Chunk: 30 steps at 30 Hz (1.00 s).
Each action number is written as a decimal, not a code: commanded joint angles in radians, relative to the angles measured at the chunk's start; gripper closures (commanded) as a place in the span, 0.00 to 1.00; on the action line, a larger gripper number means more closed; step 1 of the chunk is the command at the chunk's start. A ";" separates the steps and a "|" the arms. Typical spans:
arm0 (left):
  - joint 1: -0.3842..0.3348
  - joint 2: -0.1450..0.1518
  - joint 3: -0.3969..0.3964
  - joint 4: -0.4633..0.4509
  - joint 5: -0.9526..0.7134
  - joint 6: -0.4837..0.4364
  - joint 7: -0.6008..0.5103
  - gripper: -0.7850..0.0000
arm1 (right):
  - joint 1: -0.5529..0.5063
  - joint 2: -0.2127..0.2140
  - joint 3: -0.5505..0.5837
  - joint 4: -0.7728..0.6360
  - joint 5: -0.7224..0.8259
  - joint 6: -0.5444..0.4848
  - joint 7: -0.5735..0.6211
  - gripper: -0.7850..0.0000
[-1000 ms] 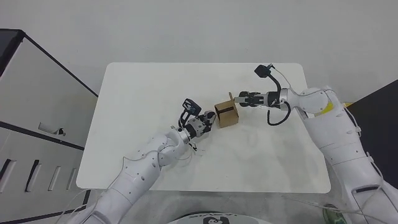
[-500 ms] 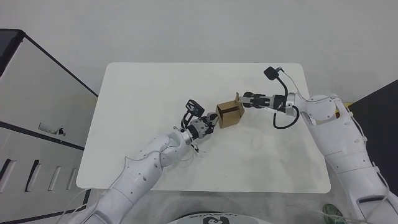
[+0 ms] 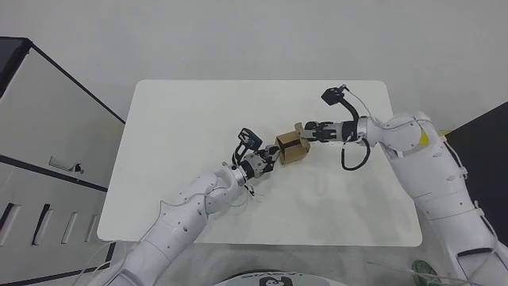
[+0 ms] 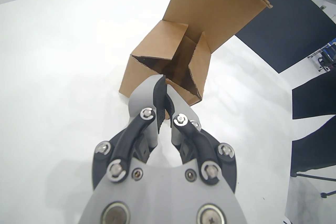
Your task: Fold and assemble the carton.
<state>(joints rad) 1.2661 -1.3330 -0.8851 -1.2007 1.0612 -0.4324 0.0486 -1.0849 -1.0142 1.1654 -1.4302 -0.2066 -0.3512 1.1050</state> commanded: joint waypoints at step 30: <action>0.008 0.001 -0.014 0.003 0.001 -0.018 0.015 1.00 | 0.185 -0.026 -0.221 -0.039 -0.236 -0.028 0.118 0.76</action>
<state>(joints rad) 1.2753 -1.3323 -0.8982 -1.1991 1.0627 -0.4487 0.0629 -0.9050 -1.0394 0.9500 -1.4683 -0.4381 -0.3793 1.2188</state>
